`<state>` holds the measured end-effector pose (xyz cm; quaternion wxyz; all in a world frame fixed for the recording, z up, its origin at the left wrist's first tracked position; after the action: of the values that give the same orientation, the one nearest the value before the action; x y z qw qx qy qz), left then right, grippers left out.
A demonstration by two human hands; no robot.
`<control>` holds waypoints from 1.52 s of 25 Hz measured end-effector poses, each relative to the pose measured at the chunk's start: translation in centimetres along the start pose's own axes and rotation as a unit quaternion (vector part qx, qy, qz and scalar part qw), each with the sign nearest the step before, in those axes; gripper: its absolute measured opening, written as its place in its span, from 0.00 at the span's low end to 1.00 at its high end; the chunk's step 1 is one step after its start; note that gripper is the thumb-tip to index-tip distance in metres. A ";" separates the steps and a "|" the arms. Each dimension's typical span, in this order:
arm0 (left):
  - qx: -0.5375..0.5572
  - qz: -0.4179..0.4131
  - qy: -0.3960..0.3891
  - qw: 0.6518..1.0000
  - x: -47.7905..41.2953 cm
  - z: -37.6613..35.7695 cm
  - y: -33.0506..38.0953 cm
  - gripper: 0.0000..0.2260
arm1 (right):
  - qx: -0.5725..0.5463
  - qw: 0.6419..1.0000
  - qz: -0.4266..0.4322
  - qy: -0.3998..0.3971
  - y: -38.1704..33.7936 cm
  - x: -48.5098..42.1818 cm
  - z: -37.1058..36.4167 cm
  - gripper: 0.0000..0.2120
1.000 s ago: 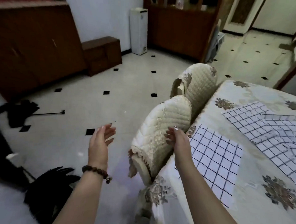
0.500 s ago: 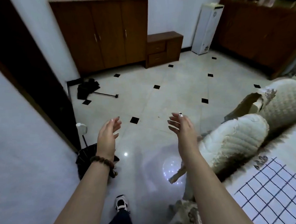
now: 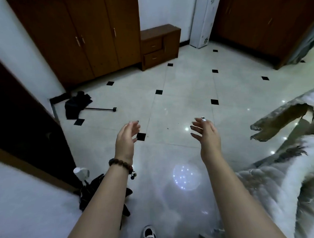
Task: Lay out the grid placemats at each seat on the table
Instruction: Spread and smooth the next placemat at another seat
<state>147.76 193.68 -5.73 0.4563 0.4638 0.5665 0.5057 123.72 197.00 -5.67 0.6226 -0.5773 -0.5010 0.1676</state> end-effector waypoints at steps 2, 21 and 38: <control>0.001 0.004 -0.028 1.000 -3.7 -1.6 0.1 0.14 | -0.011 1.000 0.003 0.029 -1.4 -2.2 -0.4 0.10; -0.004 0.025 -0.238 0.971 -31.4 -34.3 -4.3 0.13 | -0.070 0.978 0.020 0.197 -14.6 -32.8 6.4 0.11; -0.012 0.029 -0.402 0.915 -46.7 -72.7 -9.7 0.13 | -0.141 0.919 0.033 0.367 -27.7 -58.1 23.5 0.12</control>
<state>82.64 136.16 -7.96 0.6359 0.6389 0.3157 0.2963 68.63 156.53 -10.03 0.6690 -0.6963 -0.2364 -0.1085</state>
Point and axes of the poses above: each hand's wrist, its own x-axis away from the middle knuckle, its own z-axis out of the back of the hand, y = z × x, the point moved 4 cm from there along -x, towards the middle knuckle, and after that the axes turned 14 degrees about -z, right-handed, at the moved point
